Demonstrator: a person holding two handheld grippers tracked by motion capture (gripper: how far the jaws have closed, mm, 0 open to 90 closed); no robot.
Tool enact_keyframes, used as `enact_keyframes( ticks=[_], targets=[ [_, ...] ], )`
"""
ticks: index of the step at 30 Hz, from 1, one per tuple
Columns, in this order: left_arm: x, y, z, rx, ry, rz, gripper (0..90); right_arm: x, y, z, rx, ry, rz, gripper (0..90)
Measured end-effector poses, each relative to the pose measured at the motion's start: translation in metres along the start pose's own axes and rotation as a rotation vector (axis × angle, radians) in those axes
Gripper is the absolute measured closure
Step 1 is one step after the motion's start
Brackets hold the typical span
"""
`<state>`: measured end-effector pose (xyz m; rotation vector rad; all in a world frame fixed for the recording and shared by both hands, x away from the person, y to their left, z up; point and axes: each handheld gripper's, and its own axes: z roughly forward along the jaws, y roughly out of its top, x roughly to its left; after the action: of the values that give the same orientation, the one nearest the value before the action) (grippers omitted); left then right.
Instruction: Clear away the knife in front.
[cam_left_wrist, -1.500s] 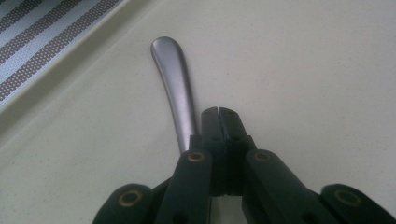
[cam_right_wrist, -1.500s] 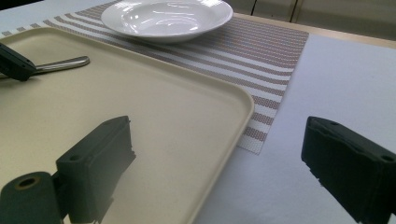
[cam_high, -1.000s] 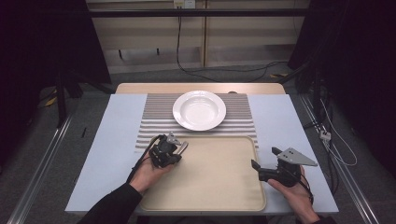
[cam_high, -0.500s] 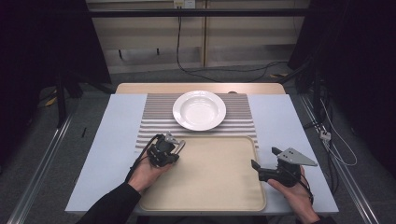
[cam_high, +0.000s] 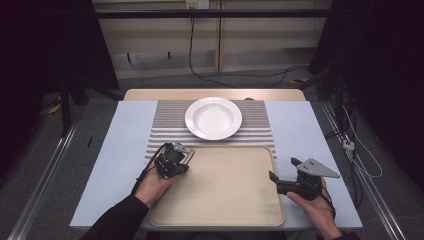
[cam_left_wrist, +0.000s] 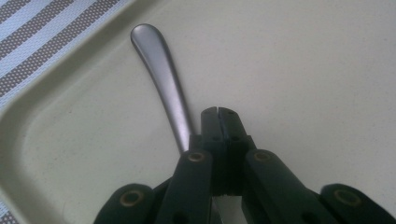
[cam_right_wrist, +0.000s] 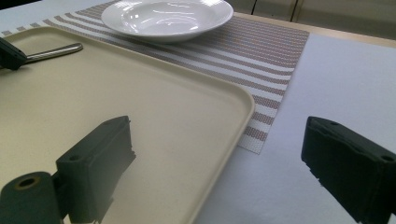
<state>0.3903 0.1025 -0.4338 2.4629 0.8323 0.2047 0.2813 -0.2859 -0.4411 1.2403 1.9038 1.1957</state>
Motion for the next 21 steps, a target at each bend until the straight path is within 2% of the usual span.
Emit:
enact_keyframes(
  ticks=[5, 15, 21],
  targets=[
    [0.0026, -0.0008, -0.0015, 0.007, 0.009, 0.013, 90.0, 0.0000, -0.0001, 0.0000, 0.000, 0.000, -0.001, 8.7],
    [0.0082, -0.0033, -0.0033, 0.008, 0.004, -0.008, 90.0, -0.0001, -0.0001, 0.0001, 0.001, -0.001, 0.000, 8.7],
    [0.0089, -0.0039, -0.0048, 0.020, 0.014, 0.005, 90.0, 0.0000, -0.0001, 0.0003, 0.001, -0.002, -0.001, 8.7]
  ],
)
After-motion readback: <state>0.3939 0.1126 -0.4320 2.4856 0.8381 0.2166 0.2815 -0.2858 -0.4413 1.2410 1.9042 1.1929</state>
